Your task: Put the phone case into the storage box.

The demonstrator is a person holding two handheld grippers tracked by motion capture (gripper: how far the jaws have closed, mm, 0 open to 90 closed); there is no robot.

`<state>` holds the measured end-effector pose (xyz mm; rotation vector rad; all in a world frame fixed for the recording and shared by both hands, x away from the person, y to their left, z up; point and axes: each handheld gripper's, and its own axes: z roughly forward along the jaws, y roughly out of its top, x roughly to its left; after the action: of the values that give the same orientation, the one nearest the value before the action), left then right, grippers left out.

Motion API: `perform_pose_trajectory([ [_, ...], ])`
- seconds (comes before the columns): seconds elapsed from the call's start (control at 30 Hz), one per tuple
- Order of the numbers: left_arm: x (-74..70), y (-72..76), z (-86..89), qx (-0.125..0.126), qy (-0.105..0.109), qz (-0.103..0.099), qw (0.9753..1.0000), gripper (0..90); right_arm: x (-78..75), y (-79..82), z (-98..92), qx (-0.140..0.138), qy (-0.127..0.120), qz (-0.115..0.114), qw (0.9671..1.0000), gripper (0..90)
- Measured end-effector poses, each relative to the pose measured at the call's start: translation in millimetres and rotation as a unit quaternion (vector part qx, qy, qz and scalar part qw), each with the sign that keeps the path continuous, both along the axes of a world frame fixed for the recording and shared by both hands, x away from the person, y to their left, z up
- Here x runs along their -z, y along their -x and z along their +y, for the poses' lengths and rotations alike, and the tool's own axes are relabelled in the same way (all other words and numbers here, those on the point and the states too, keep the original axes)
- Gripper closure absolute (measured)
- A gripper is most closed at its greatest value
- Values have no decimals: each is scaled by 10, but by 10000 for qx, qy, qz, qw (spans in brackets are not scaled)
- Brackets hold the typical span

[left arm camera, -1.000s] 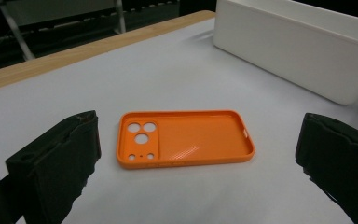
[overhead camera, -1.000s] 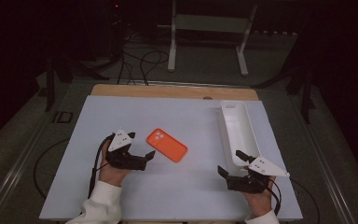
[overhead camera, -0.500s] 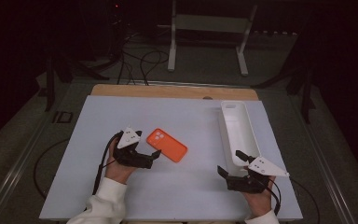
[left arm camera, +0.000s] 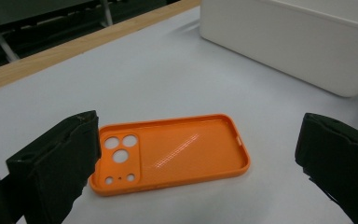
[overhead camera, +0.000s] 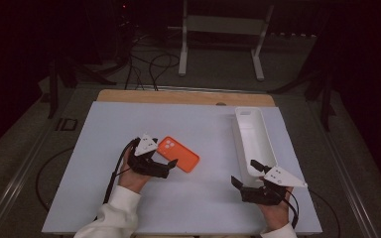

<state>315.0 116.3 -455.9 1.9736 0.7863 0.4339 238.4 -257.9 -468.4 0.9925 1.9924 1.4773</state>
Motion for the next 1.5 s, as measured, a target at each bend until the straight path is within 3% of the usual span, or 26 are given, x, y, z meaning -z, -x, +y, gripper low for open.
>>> perform_pose_trajectory([
  [0.67,87,-162,-205,75,-246,113,9996,14,-2,0,-3,0,-6,-4,10000,90],
  [1.5,243,-294,-378,155,-496,558,9971,59,-5,0,-8,15,-10,11,10000,90],
])
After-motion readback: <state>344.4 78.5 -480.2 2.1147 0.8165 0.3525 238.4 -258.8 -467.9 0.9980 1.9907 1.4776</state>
